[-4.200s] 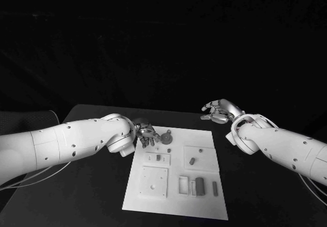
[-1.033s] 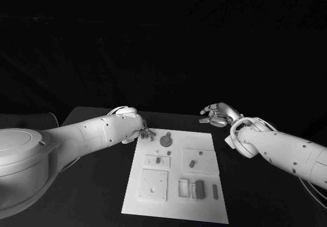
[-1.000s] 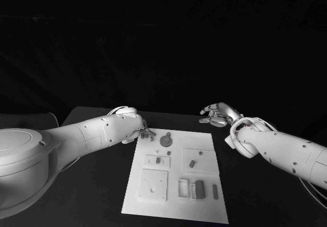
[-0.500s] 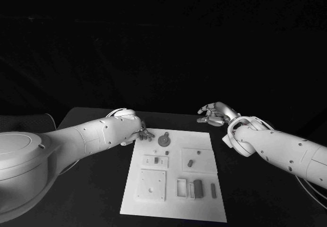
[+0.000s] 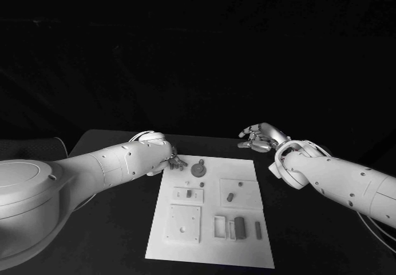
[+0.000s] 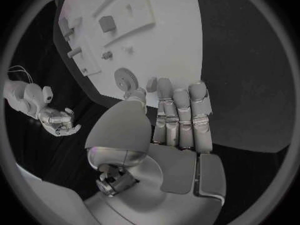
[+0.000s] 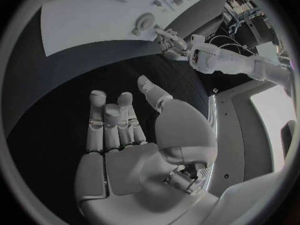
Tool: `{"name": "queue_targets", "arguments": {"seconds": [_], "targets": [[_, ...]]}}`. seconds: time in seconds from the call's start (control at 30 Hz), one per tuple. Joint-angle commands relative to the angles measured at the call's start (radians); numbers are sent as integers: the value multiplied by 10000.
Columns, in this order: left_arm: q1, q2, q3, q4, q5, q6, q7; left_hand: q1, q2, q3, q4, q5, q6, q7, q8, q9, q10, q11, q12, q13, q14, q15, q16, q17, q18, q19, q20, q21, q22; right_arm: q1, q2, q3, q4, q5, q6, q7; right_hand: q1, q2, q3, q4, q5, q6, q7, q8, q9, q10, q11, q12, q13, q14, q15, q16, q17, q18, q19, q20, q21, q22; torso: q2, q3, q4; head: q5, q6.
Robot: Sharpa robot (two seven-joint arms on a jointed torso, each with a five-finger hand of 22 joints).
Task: Assemble the parts on the task board
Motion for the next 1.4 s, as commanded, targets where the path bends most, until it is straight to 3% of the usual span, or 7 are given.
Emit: {"name": "queue_targets", "arguments": {"seconds": [0.03, 0.37, 0.67, 0.97, 1.0, 1.1, 1.4], "targets": [[-2, 55, 5, -38, -19, 31, 172, 150, 22, -37, -26, 43, -1, 68, -39, -13, -87, 6, -44, -15, -74, 17, 6, -14, 482, -93, 1, -32, 175, 3, 2, 3, 29, -54, 109, 16, -51, 37, -33, -10, 13, -153, 227, 9, -11, -39, 42, 44, -9, 30, -18, -6, -11, 164, 9, -62, -54, 34, 4, -1, 1, 6, -13], [-17, 101, 7, -121, 62, 117, 220, 466, 83, -100, -32, 66, -18, 81, -82, -8, -74, 14, -37, -22, -77, 23, 30, -22, 481, -88, 10, -20, 181, 4, 19, 3, 27, -61, 110, 14, -51, 38, -29, -13, 13, -153, 227, 10, -13, -39, 42, 44, -11, 30, -18, -6, -12, 164, 9, -63, -54, 34, 2, -10, 2, -75, -25], [-47, 132, 9, -353, 254, 240, 277, 753, 162, -173, -36, 120, -25, 90, -115, -1, -73, 20, -32, -27, -81, 27, 47, -33, 478, -88, 17, -10, 182, 4, 37, 3, 29, -62, 124, 13, -51, 42, -27, -13, 13, -152, 226, 11, -16, -38, 42, 46, -12, 31, -18, -4, -12, 164, 11, -64, -53, 34, -5, 3, 2, 28, -22], [-71, 162, 12, -396, 560, 279, 336, 889, 205, -159, -26, 128, -32, 95, -136, 1, -79, 25, -34, -30, -90, 31, 50, -41, 475, -91, 22, -11, 178, 4, 27, 3, 26, -62, 142, 16, -53, 48, -25, -12, 13, -152, 226, 12, -18, -35, 41, 49, -13, 33, -18, -2, -12, 164, 13, -65, -52, 35, 2, 4, -8, 14, -58], [-72, 170, 12, -402, 560, 287, 337, 882, -40, 637, 36, -507, -21, 109, -161, 4, -76, 39, -50, -48, -98, 44, 42, -60, 451, -57, 58, -56, 126, 4, 27, 3, 28, -62, 144, 14, -53, 49, -24, -12, 13, -152, 226, 12, -18, -34, 41, 50, -13, 34, -18, -2, -12, 164, 14, -65, -51, 35, 3, 3, -7, 18, -68], [-73, 188, 12, -432, 569, 324, 350, 680, -262, 1304, -20, -510, -15, 113, -201, 7, -79, 43, -49, -56, -99, 59, 55, -75, 451, -63, 50, -54, 159, 4, 27, 3, 38, -62, 141, 15, -53, 51, -24, -12, 13, -151, 226, 12, -19, -33, 41, 52, -13, 35, -18, -1, -12, 164, 15, -65, -51, 36, 6, 5, -3, 28, -78], [-85, 193, 11, -512, 646, 423, 355, 1119, -218, 1670, -104, -381, -43, 126, -238, 38, -103, 52, -25, -41, -129, 59, 95, -71, 455, -111, 48, -2, 205, 5, 25, 3, 40, -62, 142, 14, -57, 58, -23, -10, 13, -149, 225, 14, -20, -28, 41, 56, -13, 37, -19, 2, -11, 164, 18, -66, -49, 37, 1, 1, -1, 21, -91]]}}
